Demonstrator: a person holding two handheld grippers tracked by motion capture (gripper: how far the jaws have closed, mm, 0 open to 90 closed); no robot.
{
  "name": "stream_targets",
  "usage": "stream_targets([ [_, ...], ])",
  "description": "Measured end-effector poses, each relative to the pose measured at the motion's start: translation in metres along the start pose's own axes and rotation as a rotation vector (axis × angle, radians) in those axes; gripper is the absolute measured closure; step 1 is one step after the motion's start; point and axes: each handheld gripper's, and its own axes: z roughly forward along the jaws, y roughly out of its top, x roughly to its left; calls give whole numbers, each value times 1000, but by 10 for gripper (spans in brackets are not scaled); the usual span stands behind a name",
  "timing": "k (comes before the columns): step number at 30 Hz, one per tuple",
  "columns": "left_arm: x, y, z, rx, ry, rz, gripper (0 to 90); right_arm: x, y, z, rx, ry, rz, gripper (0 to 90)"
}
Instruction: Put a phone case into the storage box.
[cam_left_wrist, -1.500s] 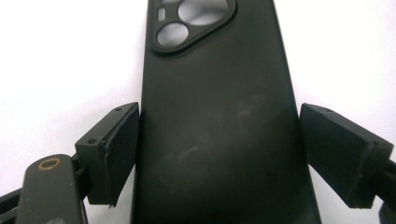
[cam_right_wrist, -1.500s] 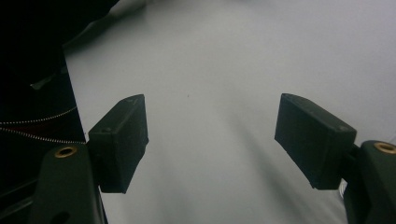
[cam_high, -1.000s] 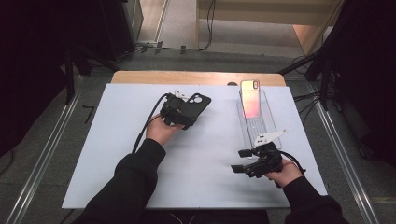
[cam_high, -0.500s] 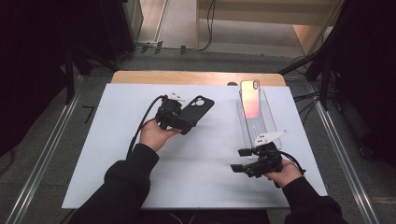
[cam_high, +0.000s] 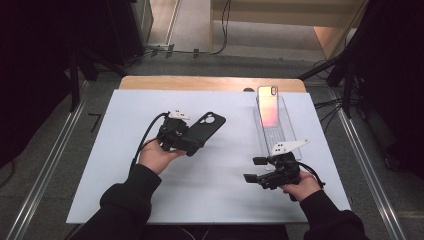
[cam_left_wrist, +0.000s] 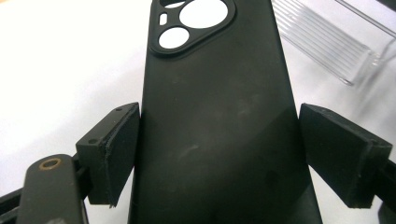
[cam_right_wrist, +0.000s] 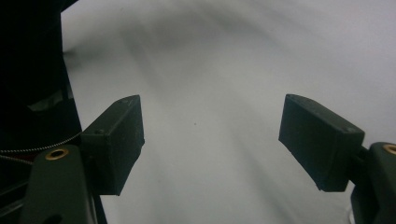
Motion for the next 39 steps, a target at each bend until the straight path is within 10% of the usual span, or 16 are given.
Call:
stream_targets([
  [9, -11, -16, -11, -27, -12, -32, 160, 14, 16, 0, -11, -24, -8, 203],
  [39, -60, -57, -22, -268, 107, -72, 158, 17, 64, 11, -122, 4, 251, 207],
])
